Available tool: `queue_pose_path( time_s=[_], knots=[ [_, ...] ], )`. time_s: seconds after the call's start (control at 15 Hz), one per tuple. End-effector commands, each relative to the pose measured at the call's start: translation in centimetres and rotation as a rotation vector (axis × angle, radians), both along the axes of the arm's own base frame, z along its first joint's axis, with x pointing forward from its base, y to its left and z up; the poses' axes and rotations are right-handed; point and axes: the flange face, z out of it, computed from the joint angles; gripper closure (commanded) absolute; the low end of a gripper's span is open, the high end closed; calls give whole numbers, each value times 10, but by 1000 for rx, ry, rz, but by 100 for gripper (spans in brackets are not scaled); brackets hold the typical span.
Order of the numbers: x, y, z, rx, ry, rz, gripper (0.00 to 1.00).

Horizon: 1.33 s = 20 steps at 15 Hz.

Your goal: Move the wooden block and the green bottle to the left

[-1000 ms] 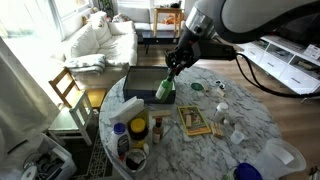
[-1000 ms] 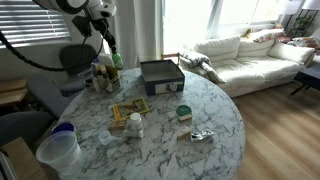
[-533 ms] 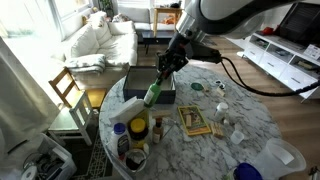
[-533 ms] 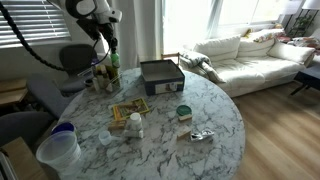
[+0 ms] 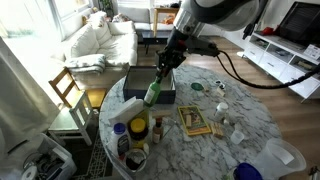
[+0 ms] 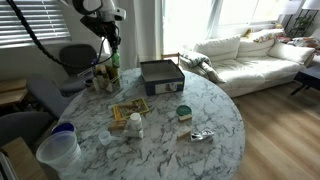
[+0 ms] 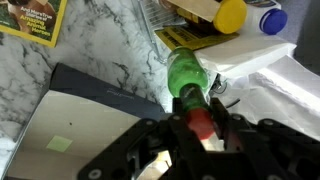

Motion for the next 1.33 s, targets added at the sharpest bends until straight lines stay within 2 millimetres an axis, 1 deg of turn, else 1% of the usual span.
queue_pose_path(
  time_s=[0.0, 0.27, 1.27],
  knots=[
    [6, -10, 9, 2, 22, 57, 92],
    [5, -16, 9, -2, 49, 100, 92],
    [3, -4, -8, -4, 64, 209, 92]
  ],
)
